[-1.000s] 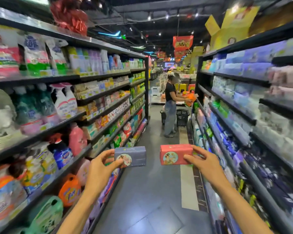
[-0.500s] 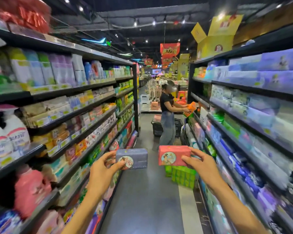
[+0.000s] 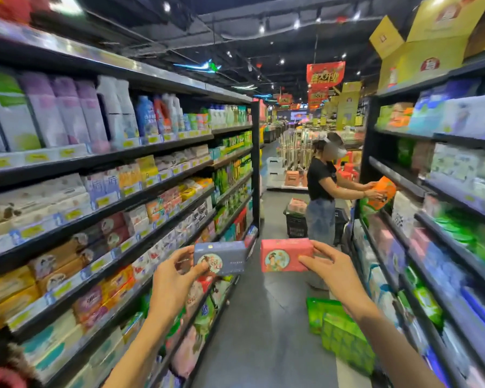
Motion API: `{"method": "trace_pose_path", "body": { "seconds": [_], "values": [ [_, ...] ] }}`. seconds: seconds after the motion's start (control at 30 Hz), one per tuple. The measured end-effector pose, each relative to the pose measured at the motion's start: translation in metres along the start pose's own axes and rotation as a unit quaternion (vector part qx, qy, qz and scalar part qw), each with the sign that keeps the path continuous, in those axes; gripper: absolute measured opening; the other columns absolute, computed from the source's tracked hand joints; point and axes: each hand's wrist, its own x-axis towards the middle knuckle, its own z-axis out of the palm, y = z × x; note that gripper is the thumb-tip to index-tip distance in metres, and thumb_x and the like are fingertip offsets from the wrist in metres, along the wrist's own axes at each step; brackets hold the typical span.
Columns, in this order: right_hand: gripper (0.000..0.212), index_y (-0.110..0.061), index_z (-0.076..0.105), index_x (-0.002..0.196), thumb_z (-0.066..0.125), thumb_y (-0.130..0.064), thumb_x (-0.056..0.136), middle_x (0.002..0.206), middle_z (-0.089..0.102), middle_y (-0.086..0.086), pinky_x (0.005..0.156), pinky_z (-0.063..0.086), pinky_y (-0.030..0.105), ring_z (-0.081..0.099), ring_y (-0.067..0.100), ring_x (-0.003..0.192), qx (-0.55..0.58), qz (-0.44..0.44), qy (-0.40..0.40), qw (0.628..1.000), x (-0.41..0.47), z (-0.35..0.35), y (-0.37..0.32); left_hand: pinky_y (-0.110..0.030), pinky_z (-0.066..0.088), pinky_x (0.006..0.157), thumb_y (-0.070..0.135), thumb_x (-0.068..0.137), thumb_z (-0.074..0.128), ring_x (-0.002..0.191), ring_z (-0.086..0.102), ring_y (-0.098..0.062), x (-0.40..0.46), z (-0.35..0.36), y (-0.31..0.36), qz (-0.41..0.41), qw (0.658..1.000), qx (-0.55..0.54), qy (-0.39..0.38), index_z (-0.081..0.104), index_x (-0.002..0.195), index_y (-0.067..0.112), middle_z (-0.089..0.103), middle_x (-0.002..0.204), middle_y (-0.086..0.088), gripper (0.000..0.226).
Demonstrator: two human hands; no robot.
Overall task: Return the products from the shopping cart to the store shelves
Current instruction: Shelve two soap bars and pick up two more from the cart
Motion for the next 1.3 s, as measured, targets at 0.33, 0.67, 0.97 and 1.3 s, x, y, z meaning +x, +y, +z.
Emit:
{"method": "trace_pose_path", "body": {
  "seconds": [0.33, 0.67, 0.97, 1.3],
  "values": [
    [0.044, -0.018, 0.069, 0.122, 0.08, -0.012, 0.08, 0.106, 0.076, -0.002, 0.075, 0.055, 0.017, 0.071, 0.01, 0.1, 0.003, -0.004, -0.119, 0.993, 0.216, 0.111, 0.079, -0.013, 0.051, 0.073, 0.028, 0.078, 0.083, 0.089, 0.066, 0.011, 0.154, 0.012, -0.093, -0.055, 0.992, 0.034, 0.108, 0.064, 0.102, 0.042, 0.073, 0.095, 0.022, 0.034],
    [0.047, -0.028, 0.068, 0.124, 0.082, -0.03, 0.079, 0.112, 0.074, -0.008, 0.091, 0.055, 0.035, 0.069, 0.011, 0.105, 0.016, -0.022, -0.275, 0.961, 0.369, 0.287, 0.126, -0.015, 0.051, 0.077, 0.025, 0.078, 0.085, 0.099, 0.065, 0.005, 0.255, -0.043, -0.18, -0.106, 0.959, 0.104, 0.243, 0.065, 0.108, 0.039, 0.069, 0.102, 0.025, 0.038],
    [0.038, -0.028, 0.069, 0.117, 0.08, -0.021, 0.081, 0.102, 0.076, -0.013, 0.078, 0.056, 0.02, 0.07, 0.003, 0.096, 0.063, -0.04, -0.448, 0.891, 0.408, 0.452, 0.134, -0.024, 0.05, 0.088, 0.028, 0.078, 0.084, 0.097, 0.063, 0.006, 0.258, -0.108, -0.218, -0.188, 0.889, 0.176, 0.378, 0.066, 0.122, 0.023, 0.07, 0.104, 0.014, 0.048],
    [0.055, -0.022, 0.062, 0.128, 0.08, -0.036, 0.078, 0.115, 0.064, -0.015, 0.084, 0.049, 0.017, 0.06, -0.006, 0.105, 0.065, -0.065, -0.558, 0.824, 0.413, 0.556, 0.149, -0.005, 0.043, 0.072, 0.028, 0.08, 0.083, 0.091, 0.058, 0.011, 0.251, -0.127, -0.242, -0.252, 0.809, 0.215, 0.486, 0.064, 0.122, 0.018, 0.069, 0.108, 0.008, 0.047]
  ]
}}
